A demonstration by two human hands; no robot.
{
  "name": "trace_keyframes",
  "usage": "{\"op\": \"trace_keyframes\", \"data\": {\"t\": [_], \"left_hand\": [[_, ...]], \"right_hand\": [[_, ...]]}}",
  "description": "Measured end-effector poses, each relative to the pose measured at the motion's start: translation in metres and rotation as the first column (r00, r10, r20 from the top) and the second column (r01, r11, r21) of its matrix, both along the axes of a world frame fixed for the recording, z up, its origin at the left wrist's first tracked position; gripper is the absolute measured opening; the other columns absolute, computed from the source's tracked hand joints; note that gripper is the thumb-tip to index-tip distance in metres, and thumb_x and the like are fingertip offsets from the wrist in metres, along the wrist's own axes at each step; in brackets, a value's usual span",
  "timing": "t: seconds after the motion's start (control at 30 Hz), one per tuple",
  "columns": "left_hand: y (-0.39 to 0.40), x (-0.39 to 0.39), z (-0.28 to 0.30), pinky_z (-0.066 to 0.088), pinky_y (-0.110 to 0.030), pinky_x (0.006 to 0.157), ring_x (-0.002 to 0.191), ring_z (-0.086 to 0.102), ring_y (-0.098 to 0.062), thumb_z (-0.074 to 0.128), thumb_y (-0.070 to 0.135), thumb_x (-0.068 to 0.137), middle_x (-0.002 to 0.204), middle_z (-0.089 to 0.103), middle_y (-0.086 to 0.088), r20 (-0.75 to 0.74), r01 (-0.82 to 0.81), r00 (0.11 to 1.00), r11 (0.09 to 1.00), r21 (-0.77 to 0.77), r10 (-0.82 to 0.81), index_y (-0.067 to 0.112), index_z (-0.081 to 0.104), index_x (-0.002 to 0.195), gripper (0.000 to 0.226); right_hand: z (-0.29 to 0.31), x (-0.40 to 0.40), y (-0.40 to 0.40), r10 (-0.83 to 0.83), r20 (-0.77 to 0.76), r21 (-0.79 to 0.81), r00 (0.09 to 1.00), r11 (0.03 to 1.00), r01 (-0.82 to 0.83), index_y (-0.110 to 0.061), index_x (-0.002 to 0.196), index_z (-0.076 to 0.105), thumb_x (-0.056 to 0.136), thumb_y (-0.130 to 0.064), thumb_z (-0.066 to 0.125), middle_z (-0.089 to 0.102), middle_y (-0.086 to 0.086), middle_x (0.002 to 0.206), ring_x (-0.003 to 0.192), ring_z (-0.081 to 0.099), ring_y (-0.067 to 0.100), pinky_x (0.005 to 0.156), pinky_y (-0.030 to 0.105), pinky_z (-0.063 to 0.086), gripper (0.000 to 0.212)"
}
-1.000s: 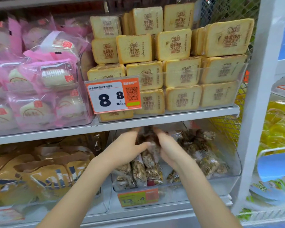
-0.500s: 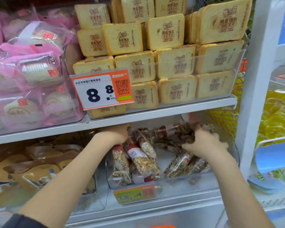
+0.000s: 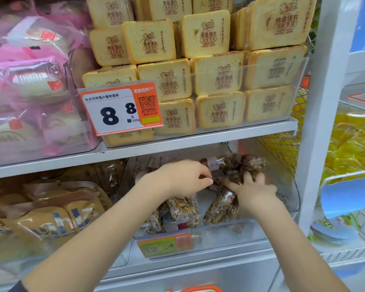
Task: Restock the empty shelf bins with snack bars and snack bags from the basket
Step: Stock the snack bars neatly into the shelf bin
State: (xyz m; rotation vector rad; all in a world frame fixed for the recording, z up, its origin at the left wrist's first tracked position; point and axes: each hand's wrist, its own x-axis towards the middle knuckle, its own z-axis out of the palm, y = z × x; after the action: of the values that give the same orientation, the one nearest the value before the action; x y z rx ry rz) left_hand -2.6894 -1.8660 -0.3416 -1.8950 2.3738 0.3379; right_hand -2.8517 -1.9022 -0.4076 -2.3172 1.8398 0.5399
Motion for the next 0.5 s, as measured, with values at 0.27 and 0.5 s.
{"op": "trace_keyframes", "data": {"t": [0.27, 0.5], "left_hand": [[0.005, 0.024, -0.013, 0.05, -0.034, 0.066, 0.073, 0.062, -0.021, 0.037, 0.041, 0.099, 0.085, 0.068, -0.008, -0.027, -0.06, 0.998, 0.989, -0.136, 0.056, 0.015, 0.066, 0.099, 0.039], [0.018, 0.021, -0.014, 0.054, -0.038, 0.078, 0.089, 0.063, -0.014, 0.042, 0.04, 0.098, 0.103, 0.068, 0.005, -0.148, -0.048, 0.989, 0.949, -0.311, 0.001, 0.028, 0.064, 0.111, 0.028]], "right_hand": [[0.002, -0.002, -0.004, -0.012, 0.029, 0.051, 1.0, 0.999, 0.01, -0.04, 0.145, 0.015, 0.087, -0.017, 0.058, 0.027, 0.01, 0.146, 0.132, 0.024, 0.038, 0.091, 0.048, 0.043, 0.076], [0.01, -0.029, 0.005, 0.058, 0.356, -0.086, 0.933, 0.996, -0.029, -0.033, 0.12, 0.044, 0.068, -0.051, 0.078, 0.058, -0.004, 0.116, 0.105, 0.055, 0.024, 0.074, 0.031, 0.042, 0.064]]}}
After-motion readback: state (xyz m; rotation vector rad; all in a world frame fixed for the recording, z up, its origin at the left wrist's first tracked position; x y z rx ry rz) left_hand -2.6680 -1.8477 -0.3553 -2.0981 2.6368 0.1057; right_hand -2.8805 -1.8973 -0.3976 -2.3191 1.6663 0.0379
